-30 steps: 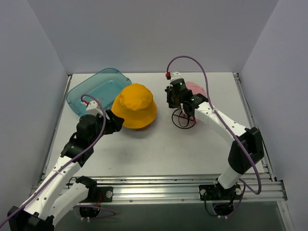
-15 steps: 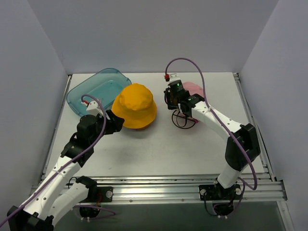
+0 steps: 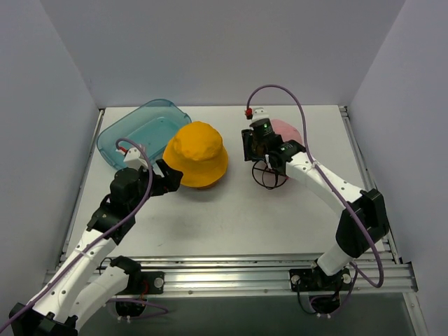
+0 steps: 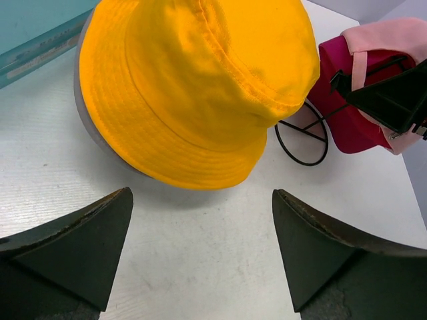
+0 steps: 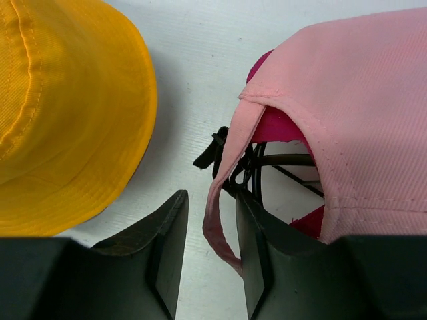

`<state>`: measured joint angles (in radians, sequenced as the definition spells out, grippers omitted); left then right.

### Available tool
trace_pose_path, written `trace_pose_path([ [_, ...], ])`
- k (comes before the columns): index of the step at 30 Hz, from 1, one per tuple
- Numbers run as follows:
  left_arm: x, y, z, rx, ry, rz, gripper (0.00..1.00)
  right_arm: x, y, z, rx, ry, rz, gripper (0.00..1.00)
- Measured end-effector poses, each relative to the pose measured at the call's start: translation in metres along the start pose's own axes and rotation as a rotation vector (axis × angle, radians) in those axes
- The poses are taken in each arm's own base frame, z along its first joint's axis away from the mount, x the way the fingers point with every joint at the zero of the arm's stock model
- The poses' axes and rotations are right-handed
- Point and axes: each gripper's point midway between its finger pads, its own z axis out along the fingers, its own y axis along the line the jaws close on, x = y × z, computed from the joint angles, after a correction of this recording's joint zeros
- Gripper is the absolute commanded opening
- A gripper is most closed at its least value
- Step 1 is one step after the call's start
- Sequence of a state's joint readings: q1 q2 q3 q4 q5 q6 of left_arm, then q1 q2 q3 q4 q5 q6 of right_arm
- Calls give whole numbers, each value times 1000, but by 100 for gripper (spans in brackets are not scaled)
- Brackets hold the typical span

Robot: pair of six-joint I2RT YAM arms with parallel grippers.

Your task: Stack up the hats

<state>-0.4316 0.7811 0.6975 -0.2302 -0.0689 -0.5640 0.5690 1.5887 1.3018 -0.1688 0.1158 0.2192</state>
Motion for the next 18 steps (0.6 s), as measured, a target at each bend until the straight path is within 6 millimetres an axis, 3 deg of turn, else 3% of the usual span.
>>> trace_pose_path([
  [7, -2, -4, -4, 5, 13, -9, 94, -11, -1, -8, 8, -15, 2, 35],
  [14, -44, -42, -12, 90, -39, -10, 94, -45, -9, -28, 40, -85, 20, 41],
  [18, -52, -60, -10, 128, -32, 0, 94, -54, -15, -34, 64, -101, 24, 43],
])
